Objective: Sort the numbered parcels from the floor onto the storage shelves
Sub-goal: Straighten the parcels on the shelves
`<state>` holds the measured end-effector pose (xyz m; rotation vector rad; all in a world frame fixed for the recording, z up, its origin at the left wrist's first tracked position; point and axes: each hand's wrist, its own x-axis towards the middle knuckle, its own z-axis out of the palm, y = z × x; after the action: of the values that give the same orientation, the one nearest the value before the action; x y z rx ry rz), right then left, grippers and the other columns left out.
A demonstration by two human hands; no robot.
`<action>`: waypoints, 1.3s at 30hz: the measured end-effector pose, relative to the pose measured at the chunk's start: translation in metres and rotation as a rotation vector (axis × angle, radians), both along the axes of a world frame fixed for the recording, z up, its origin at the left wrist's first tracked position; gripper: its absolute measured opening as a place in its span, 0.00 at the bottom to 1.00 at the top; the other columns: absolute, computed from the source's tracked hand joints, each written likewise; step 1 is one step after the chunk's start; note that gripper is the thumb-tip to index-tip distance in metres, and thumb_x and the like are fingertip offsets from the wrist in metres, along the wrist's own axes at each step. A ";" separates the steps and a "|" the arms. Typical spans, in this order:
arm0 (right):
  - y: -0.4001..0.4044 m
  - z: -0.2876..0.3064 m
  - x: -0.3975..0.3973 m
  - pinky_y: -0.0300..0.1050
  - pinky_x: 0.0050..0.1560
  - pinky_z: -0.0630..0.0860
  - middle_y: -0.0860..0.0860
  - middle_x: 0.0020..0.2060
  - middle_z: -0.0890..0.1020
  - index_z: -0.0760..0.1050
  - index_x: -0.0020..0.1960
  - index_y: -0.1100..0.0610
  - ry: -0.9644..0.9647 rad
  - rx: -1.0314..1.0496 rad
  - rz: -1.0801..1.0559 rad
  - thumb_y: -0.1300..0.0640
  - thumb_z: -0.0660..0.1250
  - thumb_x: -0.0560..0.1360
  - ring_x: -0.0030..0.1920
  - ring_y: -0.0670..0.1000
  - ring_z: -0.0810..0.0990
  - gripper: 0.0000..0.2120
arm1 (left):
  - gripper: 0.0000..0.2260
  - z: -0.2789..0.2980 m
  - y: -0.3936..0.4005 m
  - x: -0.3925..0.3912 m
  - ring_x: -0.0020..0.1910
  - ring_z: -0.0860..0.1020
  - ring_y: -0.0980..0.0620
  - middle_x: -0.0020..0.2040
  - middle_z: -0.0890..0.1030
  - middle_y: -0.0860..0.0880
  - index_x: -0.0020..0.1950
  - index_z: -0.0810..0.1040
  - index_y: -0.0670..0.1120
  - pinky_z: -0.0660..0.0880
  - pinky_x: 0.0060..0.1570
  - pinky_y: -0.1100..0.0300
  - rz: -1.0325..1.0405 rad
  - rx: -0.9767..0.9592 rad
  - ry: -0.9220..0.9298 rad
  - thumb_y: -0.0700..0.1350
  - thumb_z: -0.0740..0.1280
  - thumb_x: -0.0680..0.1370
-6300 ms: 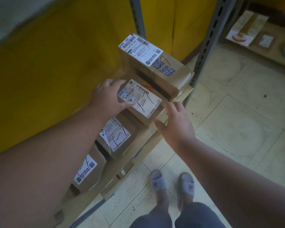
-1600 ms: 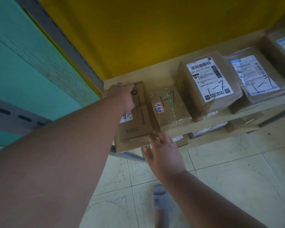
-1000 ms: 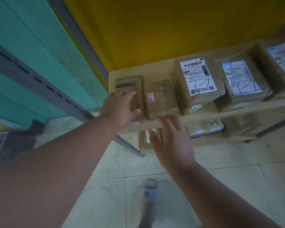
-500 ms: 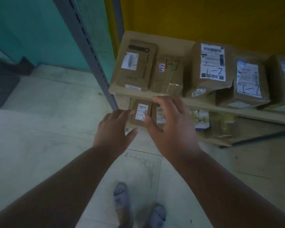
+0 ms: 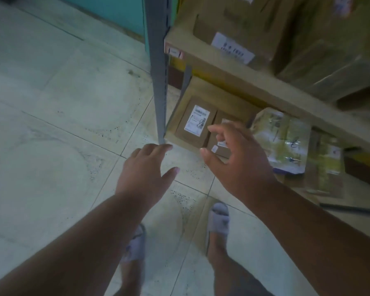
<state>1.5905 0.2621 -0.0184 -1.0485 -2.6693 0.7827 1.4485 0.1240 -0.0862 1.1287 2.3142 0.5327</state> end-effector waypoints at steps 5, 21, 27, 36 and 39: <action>0.057 -0.093 -0.003 0.22 0.44 0.61 0.42 0.51 0.72 0.75 0.63 0.54 -0.123 -0.004 0.080 0.51 0.73 0.73 0.51 0.41 0.71 0.20 | 0.26 -0.096 0.038 0.015 0.66 0.73 0.47 0.68 0.75 0.51 0.74 0.69 0.55 0.72 0.64 0.48 0.102 -0.005 -0.064 0.57 0.68 0.77; 0.226 -0.300 -0.071 0.49 0.63 0.70 0.54 0.67 0.72 0.70 0.72 0.49 -0.382 0.141 0.176 0.44 0.78 0.67 0.67 0.55 0.71 0.36 | 0.23 -0.275 0.118 0.017 0.59 0.78 0.46 0.63 0.78 0.50 0.74 0.65 0.58 0.78 0.57 0.50 0.128 0.026 0.007 0.57 0.64 0.79; 0.240 -0.326 -0.076 0.49 0.61 0.71 0.54 0.64 0.74 0.71 0.71 0.49 -0.418 0.095 0.184 0.44 0.80 0.64 0.64 0.56 0.74 0.38 | 0.24 -0.286 0.125 0.017 0.61 0.76 0.46 0.63 0.78 0.49 0.75 0.65 0.59 0.77 0.59 0.49 0.105 -0.011 -0.012 0.57 0.65 0.79; 0.248 -0.341 -0.086 0.57 0.63 0.73 0.54 0.62 0.75 0.71 0.70 0.46 -0.411 0.136 0.213 0.39 0.79 0.63 0.63 0.58 0.74 0.38 | 0.31 -0.302 0.138 0.015 0.72 0.66 0.44 0.72 0.71 0.48 0.79 0.61 0.53 0.67 0.69 0.48 0.104 -0.026 0.052 0.59 0.66 0.78; 0.248 -0.340 -0.084 0.54 0.61 0.74 0.53 0.63 0.77 0.70 0.71 0.49 -0.419 0.097 0.191 0.38 0.79 0.62 0.62 0.55 0.75 0.41 | 0.34 -0.303 0.135 0.014 0.74 0.64 0.44 0.75 0.68 0.49 0.80 0.57 0.53 0.66 0.71 0.47 0.094 -0.031 0.044 0.59 0.66 0.78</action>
<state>1.5063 0.5101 -0.3587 -1.0418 -3.1611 0.4982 1.4620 0.2588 -0.3888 1.0316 2.4145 0.5087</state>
